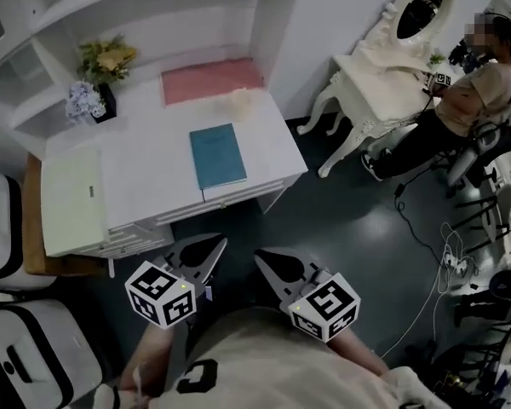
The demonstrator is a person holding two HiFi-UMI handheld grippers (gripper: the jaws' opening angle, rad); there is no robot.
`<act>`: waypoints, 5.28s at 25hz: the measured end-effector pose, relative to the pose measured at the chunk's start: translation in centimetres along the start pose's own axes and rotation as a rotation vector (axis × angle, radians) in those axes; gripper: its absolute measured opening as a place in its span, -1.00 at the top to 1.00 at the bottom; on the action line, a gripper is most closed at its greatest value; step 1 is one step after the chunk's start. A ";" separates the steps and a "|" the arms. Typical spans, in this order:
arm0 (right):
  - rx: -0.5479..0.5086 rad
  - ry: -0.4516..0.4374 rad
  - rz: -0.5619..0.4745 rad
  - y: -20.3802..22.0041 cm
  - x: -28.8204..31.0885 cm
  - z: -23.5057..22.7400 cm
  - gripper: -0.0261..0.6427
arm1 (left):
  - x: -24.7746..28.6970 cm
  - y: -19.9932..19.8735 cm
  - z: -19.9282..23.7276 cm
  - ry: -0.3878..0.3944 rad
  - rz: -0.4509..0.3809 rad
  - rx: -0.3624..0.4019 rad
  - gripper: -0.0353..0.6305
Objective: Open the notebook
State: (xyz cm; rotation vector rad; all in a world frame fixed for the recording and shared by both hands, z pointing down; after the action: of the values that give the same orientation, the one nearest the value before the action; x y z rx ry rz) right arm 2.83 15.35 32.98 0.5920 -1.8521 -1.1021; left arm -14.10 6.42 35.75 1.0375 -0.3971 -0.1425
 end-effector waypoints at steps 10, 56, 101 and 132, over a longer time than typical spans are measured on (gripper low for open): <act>-0.007 -0.163 0.041 -2.4 2.4 -7.2 0.85 | 4.0 -2.4 1.7 -0.209 0.045 0.078 0.85; 0.147 -0.241 0.178 0.2 1.6 -23.5 0.85 | 26.1 7.1 13.6 -0.585 0.749 0.536 0.41; 0.143 -0.241 0.210 -0.3 3.4 -22.5 0.85 | 24.6 7.0 15.8 -0.516 0.526 -0.026 0.83; 0.144 -0.273 0.205 -0.5 3.9 -22.6 0.85 | 17.9 2.3 15.9 -0.483 0.031 -0.549 0.85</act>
State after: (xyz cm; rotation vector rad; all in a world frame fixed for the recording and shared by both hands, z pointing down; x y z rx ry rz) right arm 20.35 1.97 39.36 0.3343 -2.1877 -0.9550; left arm -3.96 -10.62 49.31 0.4449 -0.7611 -0.4524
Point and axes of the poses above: the fingertips, and each gripper's own axes: x forward along the fingers, z to its left, y out of its underside, the point moved 9 cm from there along -x, backward along the fingers, and after that the axes turned 1 degree about x, right-handed, at the moved point
